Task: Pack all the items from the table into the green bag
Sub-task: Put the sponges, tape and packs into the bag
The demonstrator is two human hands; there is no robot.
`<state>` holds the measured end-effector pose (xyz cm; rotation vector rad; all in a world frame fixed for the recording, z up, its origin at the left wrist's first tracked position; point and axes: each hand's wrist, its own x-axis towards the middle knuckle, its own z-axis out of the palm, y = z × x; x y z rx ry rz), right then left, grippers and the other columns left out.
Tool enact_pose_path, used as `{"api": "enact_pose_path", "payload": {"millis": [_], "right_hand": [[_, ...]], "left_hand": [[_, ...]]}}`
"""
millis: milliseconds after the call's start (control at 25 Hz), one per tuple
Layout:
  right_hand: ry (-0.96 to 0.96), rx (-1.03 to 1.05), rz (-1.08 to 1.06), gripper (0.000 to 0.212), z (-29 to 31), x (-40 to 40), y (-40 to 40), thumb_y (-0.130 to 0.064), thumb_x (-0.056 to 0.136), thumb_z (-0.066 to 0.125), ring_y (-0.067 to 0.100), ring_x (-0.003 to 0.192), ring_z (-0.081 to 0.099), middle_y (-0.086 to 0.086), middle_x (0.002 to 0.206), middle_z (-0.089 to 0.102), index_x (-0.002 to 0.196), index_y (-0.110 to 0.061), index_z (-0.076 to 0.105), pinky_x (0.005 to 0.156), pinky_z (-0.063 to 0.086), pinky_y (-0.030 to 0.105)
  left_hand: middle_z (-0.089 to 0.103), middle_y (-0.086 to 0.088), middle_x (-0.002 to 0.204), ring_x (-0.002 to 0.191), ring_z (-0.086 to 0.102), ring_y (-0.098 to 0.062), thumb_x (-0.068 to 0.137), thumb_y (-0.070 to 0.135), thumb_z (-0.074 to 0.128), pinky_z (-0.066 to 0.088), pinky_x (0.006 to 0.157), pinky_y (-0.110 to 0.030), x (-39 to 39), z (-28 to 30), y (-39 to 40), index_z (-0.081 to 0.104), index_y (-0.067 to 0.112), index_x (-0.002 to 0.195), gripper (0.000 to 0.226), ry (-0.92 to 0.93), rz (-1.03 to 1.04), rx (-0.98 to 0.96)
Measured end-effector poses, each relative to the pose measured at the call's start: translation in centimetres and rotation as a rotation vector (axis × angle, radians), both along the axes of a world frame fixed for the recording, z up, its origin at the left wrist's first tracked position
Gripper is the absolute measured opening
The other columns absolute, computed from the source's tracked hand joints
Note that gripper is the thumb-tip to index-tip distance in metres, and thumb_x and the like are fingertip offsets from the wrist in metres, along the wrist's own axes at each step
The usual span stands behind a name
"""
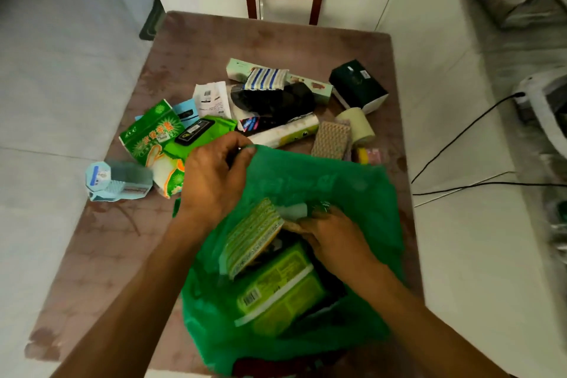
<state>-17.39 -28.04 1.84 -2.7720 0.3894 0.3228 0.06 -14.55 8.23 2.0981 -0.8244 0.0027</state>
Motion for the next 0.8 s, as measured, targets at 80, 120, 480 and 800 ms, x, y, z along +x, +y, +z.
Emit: {"api": "enact_pose_path", "payload": {"millis": [80, 120, 480, 800], "right_hand": [[0.25, -0.041, 0.016, 0.047, 0.3, -1.6, -0.2, -0.045, 0.093, 0.046, 0.036, 0.116, 0.052, 0.009, 0.135, 0.053, 0.136, -0.026, 0.044, 0.086, 0.046, 0.041], [0.421, -0.041, -0.01, 0.061, 0.7, -2.8, -0.7, -0.057, 0.092, 0.04, 0.035, 0.123, 0.047, 0.008, 0.144, 0.044, 0.145, -0.03, 0.029, 0.091, 0.043, 0.043], [0.652, -0.27, -0.003, 0.04, 7.3, -5.7, -6.8, -0.052, 0.085, 0.054, 0.02, 0.089, 0.063, 0.001, 0.103, 0.065, 0.109, -0.02, 0.059, 0.063, 0.041, 0.028], [-0.226, 0.053, -0.305, 0.021, 4.6, 4.0, -9.2, -0.027, 0.087, 0.059, 0.022, 0.088, 0.059, 0.007, 0.107, 0.066, 0.105, -0.018, 0.062, 0.071, 0.048, 0.031]], "left_hand": [[0.063, -0.006, 0.065, 0.057, 0.057, -0.024, 0.088, 0.026, 0.058, 0.047, 0.053, -0.038, -0.5, -0.1, 1.2, 0.064, 0.014, 0.083, 0.014, 0.032, -0.099, 0.019], [0.06, -0.005, 0.062, 0.055, 0.055, -0.022, 0.088, 0.027, 0.058, 0.045, 0.052, -0.038, -0.6, -0.4, 1.9, 0.062, 0.016, 0.082, 0.014, 0.067, -0.175, 0.057], [0.064, 0.001, 0.094, 0.089, 0.059, -0.021, 0.077, 0.054, 0.06, 0.045, 0.076, -0.035, -4.5, -1.1, 0.1, 0.063, 0.023, 0.096, 0.037, -0.136, -0.294, 0.408], [-0.007, 0.001, 0.161, 0.146, -0.006, -0.028, 0.083, 0.051, 0.058, -0.005, 0.108, -0.07, -12.6, -6.2, -0.7, 0.02, 0.035, 0.147, 0.076, -0.022, -0.803, 1.101]]}}
